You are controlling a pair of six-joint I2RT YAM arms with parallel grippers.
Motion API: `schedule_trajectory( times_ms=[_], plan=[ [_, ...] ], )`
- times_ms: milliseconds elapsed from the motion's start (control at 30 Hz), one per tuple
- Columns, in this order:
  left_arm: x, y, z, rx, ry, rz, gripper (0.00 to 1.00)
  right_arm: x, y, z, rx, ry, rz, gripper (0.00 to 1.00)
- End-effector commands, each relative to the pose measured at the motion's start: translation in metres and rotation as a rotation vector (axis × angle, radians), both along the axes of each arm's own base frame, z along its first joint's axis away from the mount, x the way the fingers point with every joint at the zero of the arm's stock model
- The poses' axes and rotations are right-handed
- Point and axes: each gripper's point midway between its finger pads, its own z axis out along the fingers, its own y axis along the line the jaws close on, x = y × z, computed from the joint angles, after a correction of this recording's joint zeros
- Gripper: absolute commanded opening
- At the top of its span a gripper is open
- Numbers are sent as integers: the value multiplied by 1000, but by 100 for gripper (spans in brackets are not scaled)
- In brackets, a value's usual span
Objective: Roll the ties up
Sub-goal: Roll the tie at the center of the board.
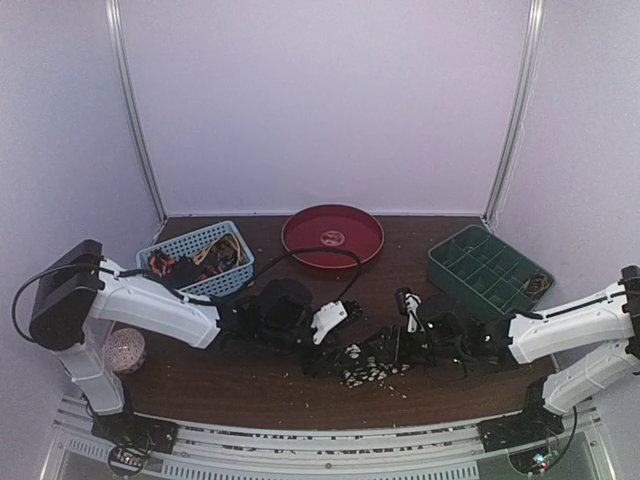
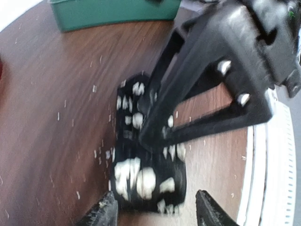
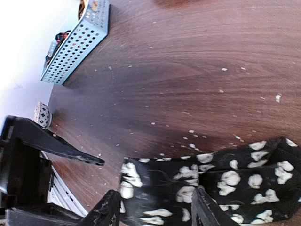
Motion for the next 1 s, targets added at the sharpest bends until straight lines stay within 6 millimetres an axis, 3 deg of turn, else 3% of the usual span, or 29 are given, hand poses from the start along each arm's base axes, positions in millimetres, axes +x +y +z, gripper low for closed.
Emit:
schedule_trajectory(
  times_ms=[0, 267, 433, 667, 767, 967],
  plan=[
    [14, 21, 20, -98, 60, 171, 52, 3, 3, 0, -117, -50, 7, 50],
    [31, 78, 14, -124, 96, 473, 48, -4, 26, -3, -274, -111, 98, 47],
    [34, 94, 10, -160, 131, 554, 49, -8, 30, -22, -385, -106, 133, 48],
    [32, 83, -1, -150, 184, 541, 46, -2, 6, -37, -479, -129, 91, 42],
    [27, 68, -9, -141, 222, 497, 31, -1, -4, -44, -476, -121, 78, 39],
    [19, 37, -18, -150, 269, 427, 21, 2, -15, -43, -396, -122, 58, 33]
  ],
)
